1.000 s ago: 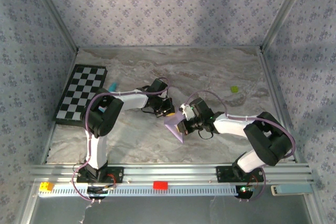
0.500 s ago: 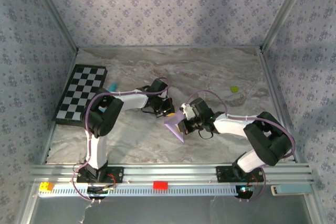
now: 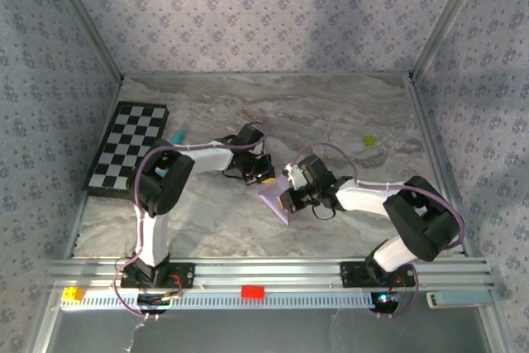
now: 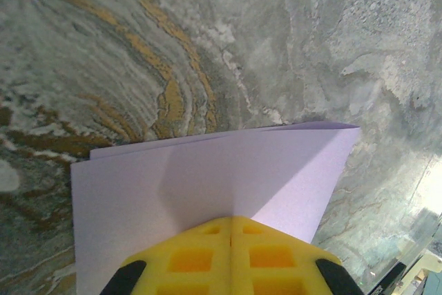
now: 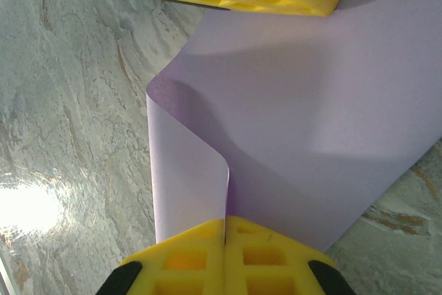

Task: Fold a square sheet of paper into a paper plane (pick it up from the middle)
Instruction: Third fold the triangle at the center of the table.

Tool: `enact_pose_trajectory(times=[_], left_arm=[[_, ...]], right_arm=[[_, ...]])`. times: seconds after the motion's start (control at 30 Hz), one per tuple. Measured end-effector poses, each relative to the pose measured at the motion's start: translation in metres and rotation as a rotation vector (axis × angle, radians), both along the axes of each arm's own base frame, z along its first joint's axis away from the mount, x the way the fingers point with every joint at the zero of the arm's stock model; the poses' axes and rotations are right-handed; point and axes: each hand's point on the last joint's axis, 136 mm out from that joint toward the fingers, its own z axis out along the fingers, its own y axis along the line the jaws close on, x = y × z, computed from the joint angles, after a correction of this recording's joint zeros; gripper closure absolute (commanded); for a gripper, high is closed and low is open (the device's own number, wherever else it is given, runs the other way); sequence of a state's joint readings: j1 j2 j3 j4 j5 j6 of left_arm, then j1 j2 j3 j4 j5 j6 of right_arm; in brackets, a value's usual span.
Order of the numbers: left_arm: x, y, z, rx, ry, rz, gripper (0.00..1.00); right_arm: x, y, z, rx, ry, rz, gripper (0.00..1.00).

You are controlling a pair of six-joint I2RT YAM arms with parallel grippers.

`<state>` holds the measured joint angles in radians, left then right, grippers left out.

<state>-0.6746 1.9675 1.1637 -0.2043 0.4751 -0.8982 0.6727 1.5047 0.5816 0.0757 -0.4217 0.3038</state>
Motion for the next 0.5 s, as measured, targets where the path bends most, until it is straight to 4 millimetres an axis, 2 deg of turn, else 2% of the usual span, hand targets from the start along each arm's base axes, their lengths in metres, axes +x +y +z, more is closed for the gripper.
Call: enact_pose_trajectory(times=[0.5], left_arm=[[0.0, 0.0, 0.0, 0.0, 0.0, 0.0, 0.96]], right_arm=[[0.0004, -0.0059, -0.0086, -0.039, 0.012, -0.021, 1.0]])
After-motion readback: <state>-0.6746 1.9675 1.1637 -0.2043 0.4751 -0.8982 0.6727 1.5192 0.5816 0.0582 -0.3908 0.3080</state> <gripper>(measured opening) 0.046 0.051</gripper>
